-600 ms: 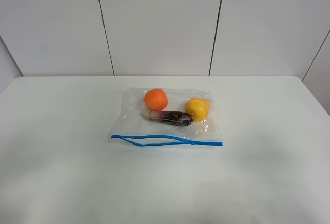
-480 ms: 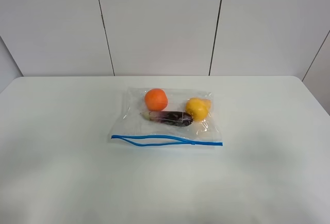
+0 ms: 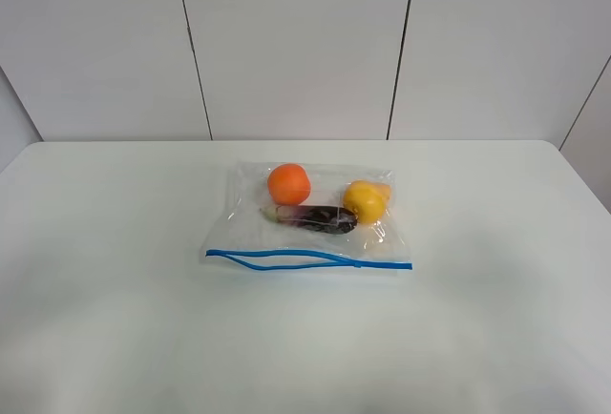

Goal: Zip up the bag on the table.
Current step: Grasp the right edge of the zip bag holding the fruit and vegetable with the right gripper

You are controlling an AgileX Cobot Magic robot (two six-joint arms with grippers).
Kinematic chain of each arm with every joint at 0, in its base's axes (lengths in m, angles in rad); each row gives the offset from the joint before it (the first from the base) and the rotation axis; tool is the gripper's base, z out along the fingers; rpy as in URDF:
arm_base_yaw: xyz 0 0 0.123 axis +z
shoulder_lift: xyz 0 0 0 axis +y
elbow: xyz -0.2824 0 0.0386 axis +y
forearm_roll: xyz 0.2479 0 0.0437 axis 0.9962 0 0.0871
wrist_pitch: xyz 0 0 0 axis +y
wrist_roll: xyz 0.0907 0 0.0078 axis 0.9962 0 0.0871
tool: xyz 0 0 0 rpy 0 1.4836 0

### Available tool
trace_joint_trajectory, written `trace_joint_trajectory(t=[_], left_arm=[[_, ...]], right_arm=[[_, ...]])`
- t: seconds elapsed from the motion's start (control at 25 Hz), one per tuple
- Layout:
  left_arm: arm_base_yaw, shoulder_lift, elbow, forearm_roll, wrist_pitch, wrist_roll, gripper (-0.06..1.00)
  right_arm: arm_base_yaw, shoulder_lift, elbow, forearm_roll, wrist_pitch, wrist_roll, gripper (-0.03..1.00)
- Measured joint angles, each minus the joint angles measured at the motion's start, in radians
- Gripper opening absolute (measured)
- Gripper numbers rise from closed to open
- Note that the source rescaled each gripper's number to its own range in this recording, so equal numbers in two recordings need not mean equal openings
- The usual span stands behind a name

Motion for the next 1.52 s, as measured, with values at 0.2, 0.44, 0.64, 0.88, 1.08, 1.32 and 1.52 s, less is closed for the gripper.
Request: trace_joint_trajectory(t=[0.2, 0.44, 0.64, 0.88, 1.08, 1.32, 1.52], left_arm=[[0.0, 0.0, 0.0, 0.0, 0.0, 0.0, 1.0], [0.0, 0.0, 0.0, 0.0, 0.0, 0.0, 1.0], [0.0, 0.0, 0.0, 0.0, 0.0, 0.0, 1.0], [0.0, 0.0, 0.0, 0.0, 0.0, 0.0, 1.0], [0.0, 0.0, 0.0, 0.0, 0.0, 0.0, 1.0], [0.0, 0.0, 0.0, 0.0, 0.0, 0.0, 1.0], [0.0, 0.0, 0.0, 0.0, 0.0, 0.0, 1.0]], right_arm=[[0.0, 0.289, -0.108, 0.049, -0.032, 0.0, 1.0], [0.0, 0.692, -0.217, 0.22, -0.097, -0.076, 1.0], [0.0, 1.029, -0.266, 0.42, -0.144, -0.232, 1.0], [0.0, 1.333, -0.296, 0.661, -0.154, -0.477, 1.0], [-0.04, 1.481, -0.297, 0.812, -0.143, -0.65, 1.0], [-0.139, 1.61, -0.298, 0.937, -0.109, -0.813, 1.0], [-0.14, 1.739, -0.305, 1.027, -0.083, -0.935, 1.0]])
